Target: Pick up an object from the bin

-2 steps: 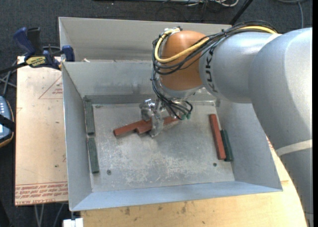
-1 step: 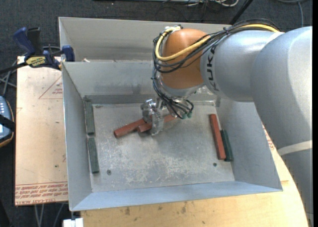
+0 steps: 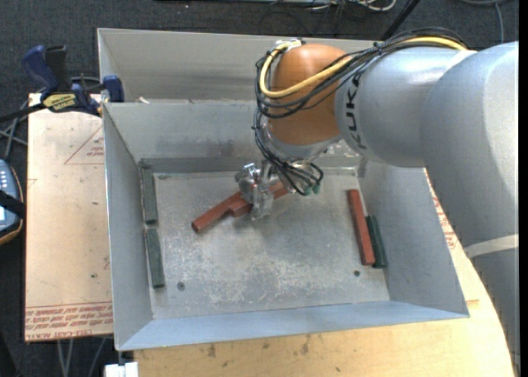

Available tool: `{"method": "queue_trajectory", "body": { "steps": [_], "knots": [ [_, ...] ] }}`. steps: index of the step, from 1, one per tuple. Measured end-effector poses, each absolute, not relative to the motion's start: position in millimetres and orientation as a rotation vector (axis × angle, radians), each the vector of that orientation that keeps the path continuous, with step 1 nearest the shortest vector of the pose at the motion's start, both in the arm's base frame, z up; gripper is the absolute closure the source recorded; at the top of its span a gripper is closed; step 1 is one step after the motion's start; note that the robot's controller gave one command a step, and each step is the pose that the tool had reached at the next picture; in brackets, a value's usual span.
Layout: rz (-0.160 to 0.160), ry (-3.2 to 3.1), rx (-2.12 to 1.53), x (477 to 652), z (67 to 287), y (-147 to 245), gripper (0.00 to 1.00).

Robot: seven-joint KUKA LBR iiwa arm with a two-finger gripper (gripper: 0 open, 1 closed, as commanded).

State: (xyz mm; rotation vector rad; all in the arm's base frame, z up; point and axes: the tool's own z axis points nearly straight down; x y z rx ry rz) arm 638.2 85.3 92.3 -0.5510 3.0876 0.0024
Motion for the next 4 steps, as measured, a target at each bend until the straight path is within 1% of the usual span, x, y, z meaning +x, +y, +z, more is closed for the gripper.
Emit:
{"method": "queue_trajectory", "body": {
  "steps": [2, 4],
  "knots": [
    [0.002, 3.090, -0.552, 637.9, 111.2, 85.6, 1.00],
    [0.002, 3.088, -0.551, 638.4, 122.9, 85.8, 1.00]
  ]
}}
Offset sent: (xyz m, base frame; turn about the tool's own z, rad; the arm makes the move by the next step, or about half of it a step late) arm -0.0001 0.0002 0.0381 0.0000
